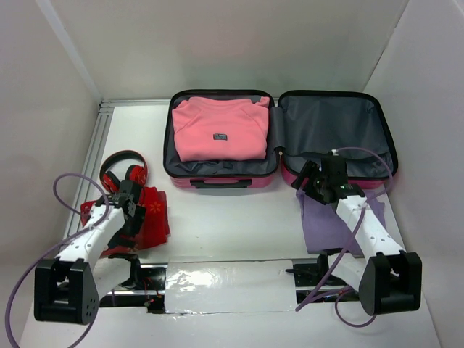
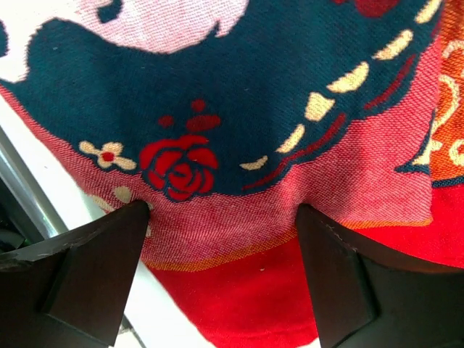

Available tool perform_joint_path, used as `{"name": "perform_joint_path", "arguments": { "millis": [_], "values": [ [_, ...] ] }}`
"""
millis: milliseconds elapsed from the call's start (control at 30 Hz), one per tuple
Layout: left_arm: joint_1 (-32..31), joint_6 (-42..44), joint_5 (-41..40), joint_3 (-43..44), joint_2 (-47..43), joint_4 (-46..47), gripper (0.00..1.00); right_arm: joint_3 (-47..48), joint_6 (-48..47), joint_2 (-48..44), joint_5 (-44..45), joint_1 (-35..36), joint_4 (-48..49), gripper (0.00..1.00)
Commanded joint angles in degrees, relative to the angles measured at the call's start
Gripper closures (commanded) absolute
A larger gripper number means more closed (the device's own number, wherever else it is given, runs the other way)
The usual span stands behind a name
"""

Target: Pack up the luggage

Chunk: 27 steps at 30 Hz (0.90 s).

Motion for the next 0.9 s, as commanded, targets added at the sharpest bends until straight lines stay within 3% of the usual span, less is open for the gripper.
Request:
{"name": "perform_joint_path", "arguments": {
  "millis": [0, 200, 400, 633, 867],
  "values": [
    [-2.5, -1.6, 2.0, -0.7, 3.4, 4.8, 0.05, 4.0, -1.4, 1.4, -0.1, 0.3, 2.0, 0.15],
    [-12.1, 0.0, 4.0, 0.4, 13.9, 9.5, 0.08, 4.0, -1.4, 2.0, -0.1, 0.3, 2.0, 0.15],
    [-30.5, -3.1, 5.6, 7.4, 24.7, 4.1, 0.12, 3.5, -0.2, 1.4, -0.1, 0.3, 1.4, 0.15],
    [-42.6, -3.2, 12.5, 11.4, 28.3, 8.4, 0.13, 4.5, -0.2, 0.8, -0.1, 0.3, -0.4, 0.14],
    [-52.0, -11.1, 19.0, 19.1, 35.2, 14.0, 0.11, 5.2, -2.7, 1.3, -3.7, 0.3, -1.0, 0.12]
  ]
}}
